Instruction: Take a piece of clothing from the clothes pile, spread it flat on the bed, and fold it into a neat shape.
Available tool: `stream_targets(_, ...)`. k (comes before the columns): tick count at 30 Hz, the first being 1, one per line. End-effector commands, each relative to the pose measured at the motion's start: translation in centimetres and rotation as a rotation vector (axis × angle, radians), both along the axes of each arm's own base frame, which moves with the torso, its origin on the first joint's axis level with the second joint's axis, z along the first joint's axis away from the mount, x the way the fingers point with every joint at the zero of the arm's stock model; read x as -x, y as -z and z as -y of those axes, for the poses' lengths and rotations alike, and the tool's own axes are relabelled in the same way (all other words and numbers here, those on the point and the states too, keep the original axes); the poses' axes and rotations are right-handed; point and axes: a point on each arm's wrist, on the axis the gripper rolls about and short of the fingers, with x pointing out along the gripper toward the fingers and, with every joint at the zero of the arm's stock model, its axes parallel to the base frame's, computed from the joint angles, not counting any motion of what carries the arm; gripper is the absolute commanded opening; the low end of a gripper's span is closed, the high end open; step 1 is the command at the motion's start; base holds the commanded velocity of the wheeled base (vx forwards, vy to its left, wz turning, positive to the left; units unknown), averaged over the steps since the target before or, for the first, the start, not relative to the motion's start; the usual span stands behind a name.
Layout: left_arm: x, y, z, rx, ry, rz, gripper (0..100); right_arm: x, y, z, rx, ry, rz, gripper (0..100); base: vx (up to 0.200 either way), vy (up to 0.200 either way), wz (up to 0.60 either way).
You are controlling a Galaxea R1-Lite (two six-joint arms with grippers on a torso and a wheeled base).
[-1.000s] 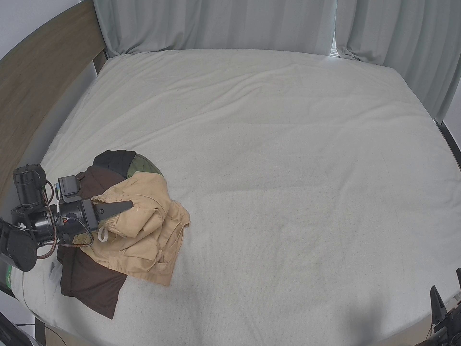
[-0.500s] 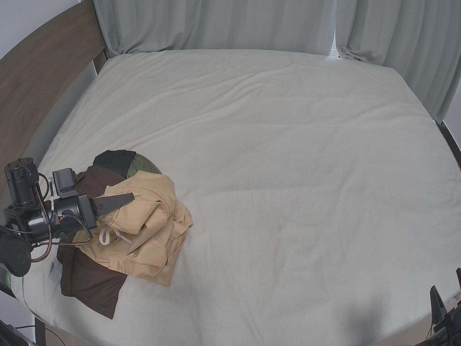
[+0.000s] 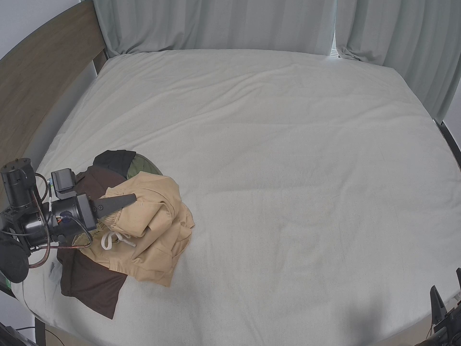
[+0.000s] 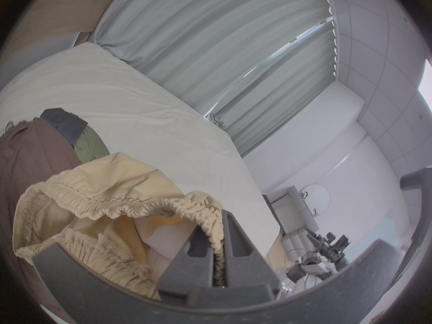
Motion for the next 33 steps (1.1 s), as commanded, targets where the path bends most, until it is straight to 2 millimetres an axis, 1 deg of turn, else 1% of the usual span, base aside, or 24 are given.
stream_targets(1, 1.0, -1.2, 0.4, 0.032, -0.003, 0.017, 0, 0.0, 0.5, 0.0, 0.001, 0.000, -0.001, 100, 0.000, 0.000, 0.00)
stream_targets(8, 1.2, -1.9, 1.2, 0.090, -0.027, 0.016, 0, 0.0, 0.5, 0.0, 0.001, 0.000, -0.001, 100, 0.000, 0.000, 0.00)
stream_targets(15, 1.5, -2.5, 3.1, 0.142, -0.039, 0.037, 0, 0.0, 0.5, 0.0, 0.001, 0.001, -0.001, 100, 0.000, 0.000, 0.00)
stream_targets(17, 1.6, -2.7, 4.0, 0.168, -0.043, 0.038, 0, 0.0, 0.5, 0.0, 0.001, 0.001, -0.001, 100, 0.000, 0.000, 0.00)
stream_targets(18, 1.6, -2.7, 4.0, 0.171, -0.043, 0.037, 0, 0.0, 0.5, 0.0, 0.001, 0.001, -0.001, 100, 0.000, 0.000, 0.00)
stream_targets(19, 1.7, -2.8, 4.7, 0.195, -0.038, 0.025, 0, 0.0, 0.5, 0.0, 0.001, 0.001, -0.001, 100, 0.000, 0.000, 0.00)
stream_targets(24, 2.0, -3.0, 6.6, 0.264, -0.044, -0.001, 0, 0.0, 0.5, 0.0, 0.001, 0.001, -0.001, 100, 0.000, 0.000, 0.00)
stream_targets(27, 2.0, -3.0, 7.2, 0.285, -0.049, 0.001, 0, 0.0, 0.5, 0.0, 0.001, 0.001, -0.001, 100, 0.000, 0.000, 0.00)
stream_targets(28, 1.7, -2.7, 8.1, 0.302, -0.055, 0.003, 0, 0.0, 0.5, 0.0, 0.001, 0.001, -0.001, 100, 0.000, 0.000, 0.00)
stream_targets(32, 1.4, -2.2, 9.5, 0.326, -0.066, 0.020, 0, 0.0, 0.5, 0.0, 0.001, 0.001, -0.001, 100, 0.000, 0.000, 0.00)
stream_targets(33, 1.2, -1.8, 10.4, 0.341, -0.073, 0.031, 0, 0.0, 0.5, 0.0, 0.001, 0.001, -0.001, 100, 0.000, 0.000, 0.00)
